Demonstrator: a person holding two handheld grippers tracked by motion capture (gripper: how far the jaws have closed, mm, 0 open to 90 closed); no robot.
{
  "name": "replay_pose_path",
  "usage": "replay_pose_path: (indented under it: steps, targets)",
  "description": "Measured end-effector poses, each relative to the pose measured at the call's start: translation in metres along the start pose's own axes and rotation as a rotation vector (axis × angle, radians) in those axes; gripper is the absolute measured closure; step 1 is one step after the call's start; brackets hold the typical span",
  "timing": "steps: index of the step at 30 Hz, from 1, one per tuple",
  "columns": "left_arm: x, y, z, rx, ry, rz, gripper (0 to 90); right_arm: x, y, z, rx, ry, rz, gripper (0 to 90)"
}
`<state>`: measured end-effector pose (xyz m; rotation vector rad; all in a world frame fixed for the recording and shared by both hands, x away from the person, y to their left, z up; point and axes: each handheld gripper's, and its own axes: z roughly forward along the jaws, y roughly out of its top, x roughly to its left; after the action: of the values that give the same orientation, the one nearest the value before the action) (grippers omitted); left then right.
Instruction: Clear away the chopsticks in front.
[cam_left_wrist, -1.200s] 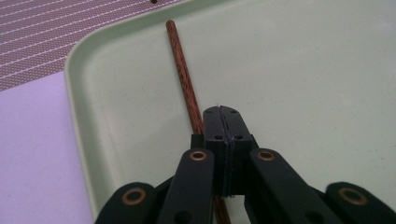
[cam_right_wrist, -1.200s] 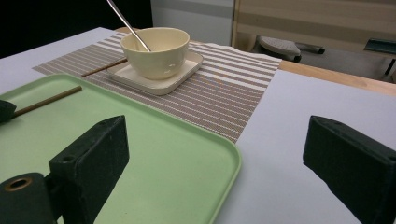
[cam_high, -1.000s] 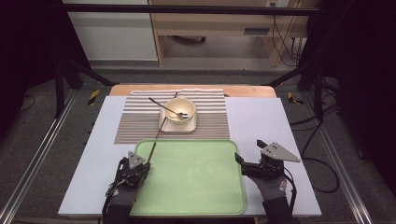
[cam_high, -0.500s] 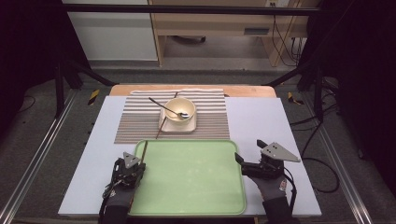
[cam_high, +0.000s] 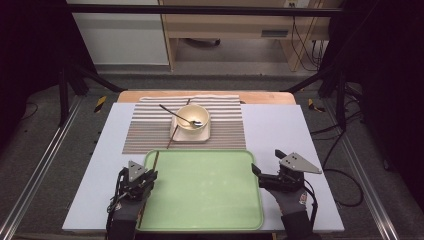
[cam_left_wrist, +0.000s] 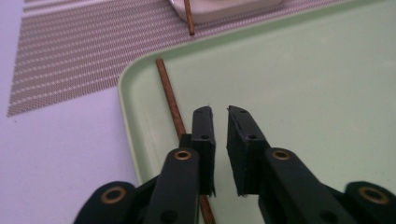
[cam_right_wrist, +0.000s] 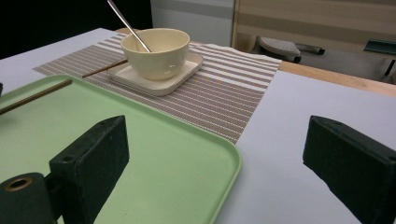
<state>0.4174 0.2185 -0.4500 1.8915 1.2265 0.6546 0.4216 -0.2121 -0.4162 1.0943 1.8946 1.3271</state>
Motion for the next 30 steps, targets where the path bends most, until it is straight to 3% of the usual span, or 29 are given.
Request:
replay_pose_path:
  steps: [3,8,13,21,30]
  targets:
    - [0.002,0.006,-0.003,-0.03,-0.023,-0.012,62.4,0.0,0.0,0.0,0.0,0.0,0.003,7.2]
    - [0.004,0.018,-0.004,-0.077,-0.011,-0.032,47.1,0.0,0.0,0.0,0.001,-0.002,0.002,7.2]
    - [0.006,0.032,0.001,-0.096,-0.023,-0.043,36.6,-0.001,0.0,0.0,-0.002,-0.003,0.002,7.2]
    - [0.009,0.052,0.008,-0.118,-0.06,-0.055,29.2,-0.002,0.0,-0.001,-0.001,-0.003,0.003,7.2]
    - [0.005,0.074,0.019,-0.132,-0.073,-0.009,28.0,-0.002,0.0,-0.001,-0.003,-0.008,0.005,7.2]
